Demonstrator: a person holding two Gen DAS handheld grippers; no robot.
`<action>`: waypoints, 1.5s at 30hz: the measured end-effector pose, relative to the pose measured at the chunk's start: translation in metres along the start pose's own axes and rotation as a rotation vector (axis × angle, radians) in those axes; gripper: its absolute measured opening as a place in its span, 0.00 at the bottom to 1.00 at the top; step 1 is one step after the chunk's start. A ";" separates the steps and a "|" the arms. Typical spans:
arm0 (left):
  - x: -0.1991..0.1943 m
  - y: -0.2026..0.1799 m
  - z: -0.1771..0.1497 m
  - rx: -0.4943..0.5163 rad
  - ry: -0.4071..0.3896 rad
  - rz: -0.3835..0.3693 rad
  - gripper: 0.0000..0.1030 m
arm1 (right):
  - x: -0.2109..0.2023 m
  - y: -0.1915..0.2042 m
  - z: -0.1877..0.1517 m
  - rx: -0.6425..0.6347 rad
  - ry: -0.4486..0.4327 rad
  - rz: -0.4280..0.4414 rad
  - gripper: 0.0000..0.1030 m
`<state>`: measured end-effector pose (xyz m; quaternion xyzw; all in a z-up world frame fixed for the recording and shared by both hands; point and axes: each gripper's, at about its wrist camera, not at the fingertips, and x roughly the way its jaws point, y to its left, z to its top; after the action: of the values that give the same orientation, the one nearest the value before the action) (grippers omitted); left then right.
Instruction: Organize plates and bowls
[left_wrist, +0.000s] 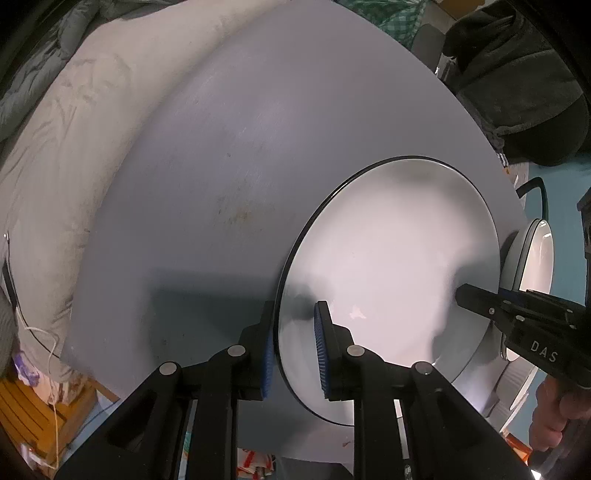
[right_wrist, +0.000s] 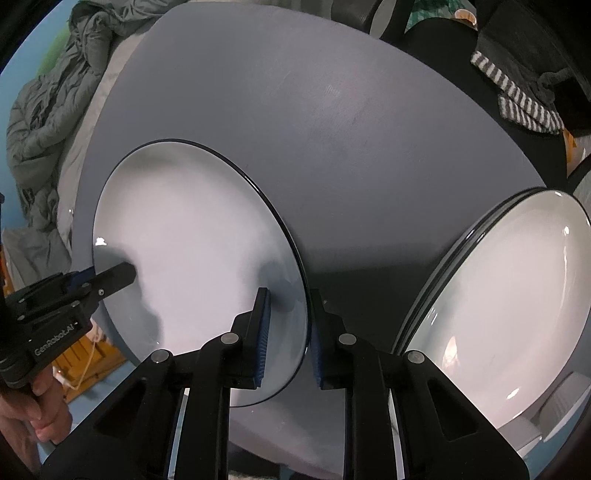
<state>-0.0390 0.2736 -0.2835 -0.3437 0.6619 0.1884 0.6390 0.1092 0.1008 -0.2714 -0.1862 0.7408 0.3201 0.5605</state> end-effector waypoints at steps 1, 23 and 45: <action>0.001 0.000 -0.001 0.004 -0.002 0.001 0.19 | 0.000 0.001 0.000 -0.001 0.000 0.001 0.18; -0.020 -0.073 0.000 0.157 -0.005 0.033 0.19 | -0.044 -0.020 -0.027 0.040 -0.053 0.009 0.17; -0.003 -0.194 0.012 0.377 0.012 0.013 0.19 | -0.089 -0.119 -0.061 0.247 -0.143 0.019 0.17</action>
<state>0.1046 0.1477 -0.2451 -0.2147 0.6916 0.0631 0.6868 0.1679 -0.0345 -0.2077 -0.0855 0.7344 0.2441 0.6274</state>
